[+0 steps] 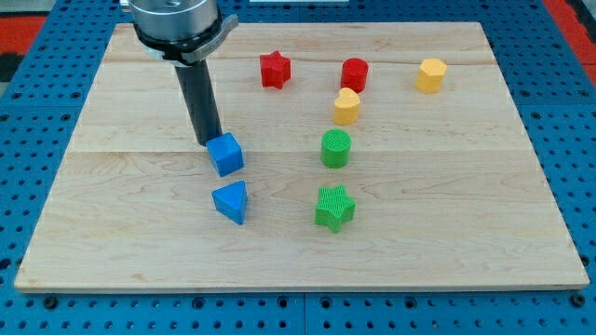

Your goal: Nude the blue triangle down a bit

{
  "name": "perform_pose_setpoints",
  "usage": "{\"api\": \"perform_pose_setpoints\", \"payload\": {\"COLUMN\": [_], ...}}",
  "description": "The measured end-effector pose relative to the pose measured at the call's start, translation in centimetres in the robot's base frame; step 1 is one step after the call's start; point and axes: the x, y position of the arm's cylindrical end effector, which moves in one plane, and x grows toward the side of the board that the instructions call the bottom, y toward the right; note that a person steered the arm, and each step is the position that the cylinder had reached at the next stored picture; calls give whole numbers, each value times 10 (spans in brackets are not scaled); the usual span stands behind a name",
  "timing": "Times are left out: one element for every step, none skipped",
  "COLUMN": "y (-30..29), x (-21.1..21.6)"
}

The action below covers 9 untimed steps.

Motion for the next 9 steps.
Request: {"api": "perform_pose_setpoints", "payload": {"y": [-3, -26, -66, -102, -127, -142, -159, -176, -191], "x": [0, -13, -37, -47, -50, -50, -50, -50, -50]}}
